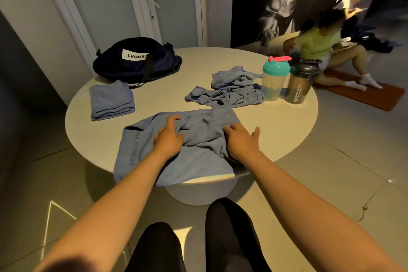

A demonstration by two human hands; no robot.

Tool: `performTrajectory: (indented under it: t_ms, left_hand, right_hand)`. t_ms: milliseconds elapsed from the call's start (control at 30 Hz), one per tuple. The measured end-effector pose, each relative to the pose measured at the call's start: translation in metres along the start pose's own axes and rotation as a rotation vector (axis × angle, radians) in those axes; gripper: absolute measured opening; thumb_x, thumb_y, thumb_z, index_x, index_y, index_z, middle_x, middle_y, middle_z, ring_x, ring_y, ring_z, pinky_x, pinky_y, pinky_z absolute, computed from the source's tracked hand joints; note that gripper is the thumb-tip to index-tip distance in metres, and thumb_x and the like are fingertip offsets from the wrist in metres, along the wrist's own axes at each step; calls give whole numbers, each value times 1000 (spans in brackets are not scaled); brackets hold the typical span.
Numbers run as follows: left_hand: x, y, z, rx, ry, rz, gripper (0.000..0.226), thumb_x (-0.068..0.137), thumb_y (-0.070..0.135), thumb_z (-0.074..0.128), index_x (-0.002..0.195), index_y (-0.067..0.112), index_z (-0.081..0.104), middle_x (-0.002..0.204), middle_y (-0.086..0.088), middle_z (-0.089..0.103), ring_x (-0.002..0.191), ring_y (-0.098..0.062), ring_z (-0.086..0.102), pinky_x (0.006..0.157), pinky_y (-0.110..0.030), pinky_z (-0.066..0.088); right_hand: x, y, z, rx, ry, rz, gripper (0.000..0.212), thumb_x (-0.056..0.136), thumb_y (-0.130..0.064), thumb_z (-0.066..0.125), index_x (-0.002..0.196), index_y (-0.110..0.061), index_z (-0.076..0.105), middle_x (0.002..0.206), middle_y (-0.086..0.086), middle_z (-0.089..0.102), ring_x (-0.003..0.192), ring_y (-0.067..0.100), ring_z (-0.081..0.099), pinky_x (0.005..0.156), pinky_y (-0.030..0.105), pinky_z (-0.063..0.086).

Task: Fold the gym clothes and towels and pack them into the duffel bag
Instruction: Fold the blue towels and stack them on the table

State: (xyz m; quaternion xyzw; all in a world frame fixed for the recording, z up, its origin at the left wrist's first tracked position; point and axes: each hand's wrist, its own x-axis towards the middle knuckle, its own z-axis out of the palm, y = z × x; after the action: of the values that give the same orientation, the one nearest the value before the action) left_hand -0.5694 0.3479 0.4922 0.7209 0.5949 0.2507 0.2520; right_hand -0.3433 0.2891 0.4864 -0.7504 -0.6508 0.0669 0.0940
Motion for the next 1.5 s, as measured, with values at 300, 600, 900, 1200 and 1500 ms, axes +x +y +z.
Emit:
performTrajectory:
  t_ms: [300,600,900,1200,1500]
  left_hand:
    - [8,23,19,-42,-37,222,40,90,-13,43,102,13,70,116,-2,54,110,-18,54,83,-17,35]
    - [24,-9,-8,-67,116,-52,51,101,8,46,151,14,43,156,-13,39,139,-32,41,114,-39,36]
    - [16,-15,-11,281,-66,-23,51,105,33,32,155,26,33,157,-6,40,141,-35,26,113,-45,29]
    - [-5,-53,-36,260,120,0,42,98,32,49,139,31,41,127,-18,55,115,-37,49,87,-40,45]
    - [14,-73,-60,473,-80,-159,70,95,61,40,159,36,21,169,-4,6,155,-26,-2,121,-51,-8]
  right_hand:
    - [-6,-14,-8,422,72,-325,31,103,-26,49,80,-9,60,78,9,56,74,26,49,67,39,39]
    - [-7,-11,-12,330,-43,14,46,107,-40,29,151,-29,38,159,3,35,146,26,28,119,61,9]
    - [4,-40,-42,353,-256,-35,42,92,-36,58,134,-34,58,140,6,56,136,29,42,116,60,24]
    - [3,-89,-17,605,95,-156,19,95,-15,54,94,-10,72,77,13,69,70,29,61,63,42,52]
    - [20,-105,-7,166,-419,-141,95,80,-76,60,158,-37,20,168,9,-2,153,35,-10,121,58,3]
